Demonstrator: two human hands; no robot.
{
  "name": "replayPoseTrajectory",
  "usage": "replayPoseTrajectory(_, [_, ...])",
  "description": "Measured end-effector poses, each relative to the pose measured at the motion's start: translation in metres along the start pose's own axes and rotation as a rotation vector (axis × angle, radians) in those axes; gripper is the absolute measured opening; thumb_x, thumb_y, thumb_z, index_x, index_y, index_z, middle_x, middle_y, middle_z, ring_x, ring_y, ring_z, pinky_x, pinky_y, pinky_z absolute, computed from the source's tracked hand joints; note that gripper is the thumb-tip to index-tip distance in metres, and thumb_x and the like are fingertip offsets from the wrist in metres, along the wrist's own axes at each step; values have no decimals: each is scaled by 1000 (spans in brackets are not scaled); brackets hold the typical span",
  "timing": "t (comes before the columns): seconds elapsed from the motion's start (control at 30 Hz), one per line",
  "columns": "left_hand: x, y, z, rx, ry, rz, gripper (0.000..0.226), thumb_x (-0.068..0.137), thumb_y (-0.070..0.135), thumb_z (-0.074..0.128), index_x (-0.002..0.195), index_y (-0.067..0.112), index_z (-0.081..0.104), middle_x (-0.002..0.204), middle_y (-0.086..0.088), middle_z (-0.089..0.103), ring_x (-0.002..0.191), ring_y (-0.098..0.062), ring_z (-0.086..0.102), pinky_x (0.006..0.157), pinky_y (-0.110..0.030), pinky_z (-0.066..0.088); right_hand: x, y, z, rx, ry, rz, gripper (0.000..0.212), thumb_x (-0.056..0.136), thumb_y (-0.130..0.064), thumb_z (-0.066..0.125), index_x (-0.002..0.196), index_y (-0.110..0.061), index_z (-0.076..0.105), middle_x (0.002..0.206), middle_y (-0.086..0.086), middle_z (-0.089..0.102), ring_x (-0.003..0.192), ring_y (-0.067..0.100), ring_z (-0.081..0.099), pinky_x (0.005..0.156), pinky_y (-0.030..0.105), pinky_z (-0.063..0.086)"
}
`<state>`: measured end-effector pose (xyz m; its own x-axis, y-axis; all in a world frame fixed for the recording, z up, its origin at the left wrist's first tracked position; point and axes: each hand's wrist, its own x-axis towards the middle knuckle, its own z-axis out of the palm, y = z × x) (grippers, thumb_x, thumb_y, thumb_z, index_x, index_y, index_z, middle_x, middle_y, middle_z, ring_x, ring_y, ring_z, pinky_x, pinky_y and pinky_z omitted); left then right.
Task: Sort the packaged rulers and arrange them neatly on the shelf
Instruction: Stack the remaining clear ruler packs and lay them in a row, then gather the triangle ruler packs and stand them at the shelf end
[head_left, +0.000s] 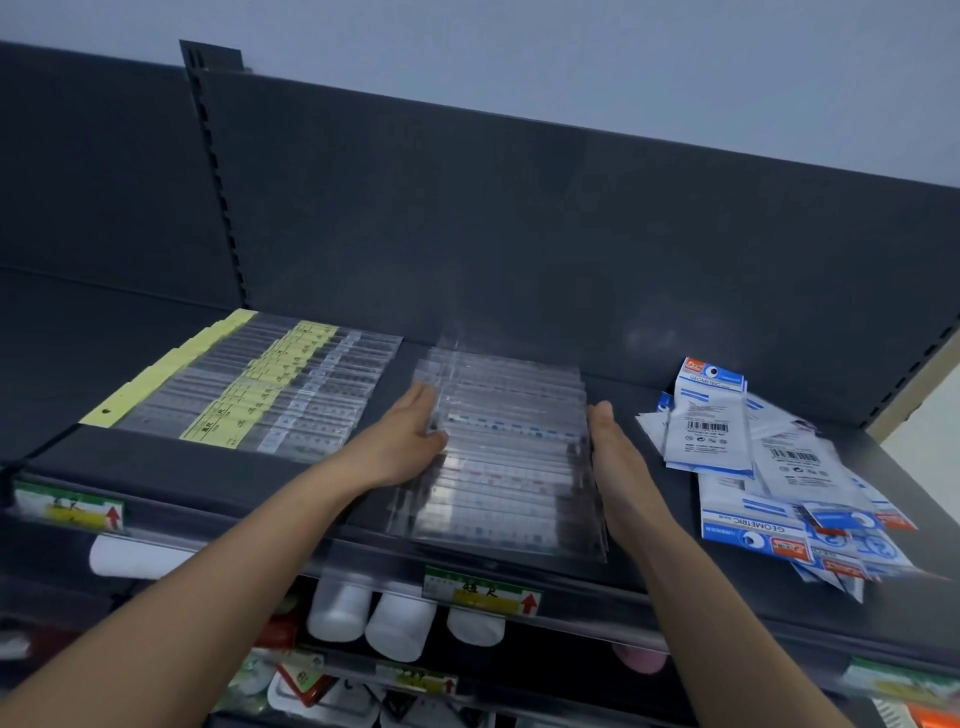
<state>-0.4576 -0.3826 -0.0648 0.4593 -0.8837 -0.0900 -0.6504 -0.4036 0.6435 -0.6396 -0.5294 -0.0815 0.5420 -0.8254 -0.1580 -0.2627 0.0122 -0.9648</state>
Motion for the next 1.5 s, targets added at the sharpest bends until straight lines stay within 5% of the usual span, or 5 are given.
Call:
replayPoseTrajectory(0.33, [-17, 2, 3, 482, -214, 32, 77, 96, 61, 29, 154, 24, -5, 157, 3, -24, 144, -11, -24, 118, -44, -13, -9, 8, 4, -1093, -206, -198, 66, 100, -54, 17, 155, -20, 4, 162, 4, -11, 148, 18, -15, 119, 41, -6])
replayPoseTrajectory(0.73, [6, 30, -7, 521, -137, 94, 75, 96, 60, 32, 155, 21, 8, 161, -4, -11, 147, -16, -14, 120, -43, -5, -10, -20, -13, -1128, -61, -284, 65, 100, -53, 29, 154, -19, 17, 162, 7, 8, 150, 22, -1, 119, 39, 4])
replayPoseTrajectory(1.0, [65, 110, 29, 471, 32, 355, 41, 91, 21, 49, 132, 13, 53, 134, -11, 50, 127, -29, 45, 105, -38, 38, 4, -43, -112, -1221, 212, -152, 58, 96, -53, 41, 139, -14, 44, 145, 9, 44, 137, 25, 33, 106, 38, 33])
replayPoseTrajectory(1.23, [93, 186, 101, 397, -113, 380, 37, 97, 33, 47, 127, 13, 54, 134, -11, 52, 125, -29, 48, 100, -33, 39, 13, -28, -191, -1203, 113, 107, 72, 91, -60, 45, 147, -16, 33, 154, 9, 33, 142, 30, 27, 113, 43, 30])
replayPoseTrajectory(1.5, [116, 239, 161, 287, -204, 200, 74, 89, 69, 40, 138, 15, 39, 145, -5, 43, 129, -25, 43, 105, -39, 35, 20, -1, -236, -863, -11, -87, 64, 76, -53, 62, 129, -19, 51, 133, 7, 53, 124, 26, 48, 102, 39, 42])
